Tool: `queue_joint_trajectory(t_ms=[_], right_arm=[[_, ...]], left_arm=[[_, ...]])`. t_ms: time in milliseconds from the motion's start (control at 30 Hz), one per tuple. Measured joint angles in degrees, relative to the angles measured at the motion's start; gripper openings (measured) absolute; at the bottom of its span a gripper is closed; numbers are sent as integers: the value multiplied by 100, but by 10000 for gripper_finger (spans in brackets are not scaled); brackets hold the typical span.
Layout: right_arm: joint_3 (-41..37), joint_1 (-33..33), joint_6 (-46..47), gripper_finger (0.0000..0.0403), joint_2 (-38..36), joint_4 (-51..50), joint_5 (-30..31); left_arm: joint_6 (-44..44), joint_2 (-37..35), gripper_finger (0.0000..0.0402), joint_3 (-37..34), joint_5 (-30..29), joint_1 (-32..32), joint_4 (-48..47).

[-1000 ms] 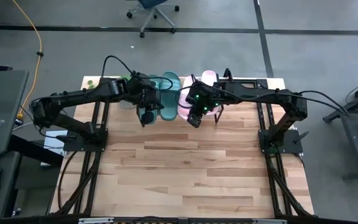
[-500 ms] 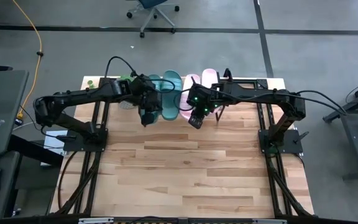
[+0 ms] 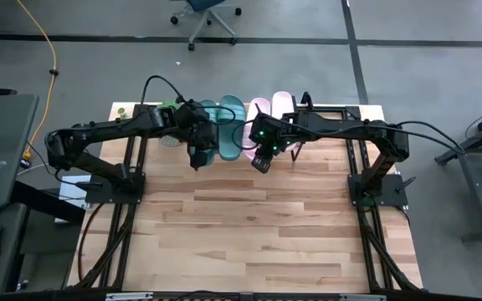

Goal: Pick and place slides into the shelf
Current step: Return to Home Position

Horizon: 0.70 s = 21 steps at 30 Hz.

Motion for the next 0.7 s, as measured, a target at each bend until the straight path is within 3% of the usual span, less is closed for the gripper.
queue_joint_trajectory(t_ms=[467, 700], right_arm=[[4, 34, -181, 114, -358, 778, 492], [11, -358, 56, 114, -442, 499, 554]], left_arm=[[-13, -109, 0, -2, 147, -2, 58], [-13, -277, 0, -3, 183, -2, 131]])
